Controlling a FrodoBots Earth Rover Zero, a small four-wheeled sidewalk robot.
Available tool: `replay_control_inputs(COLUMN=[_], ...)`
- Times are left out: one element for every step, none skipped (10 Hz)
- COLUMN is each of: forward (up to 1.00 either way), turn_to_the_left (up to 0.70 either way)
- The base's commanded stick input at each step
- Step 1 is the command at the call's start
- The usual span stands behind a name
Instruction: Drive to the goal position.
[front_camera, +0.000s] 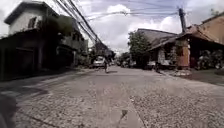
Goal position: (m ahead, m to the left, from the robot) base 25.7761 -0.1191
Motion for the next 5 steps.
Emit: replay_control_inputs(forward=[0.70,0.70,0.70,0.70,0.70], turn_to_the_left=[0.00,0.00,0.00,0.00,0.00])
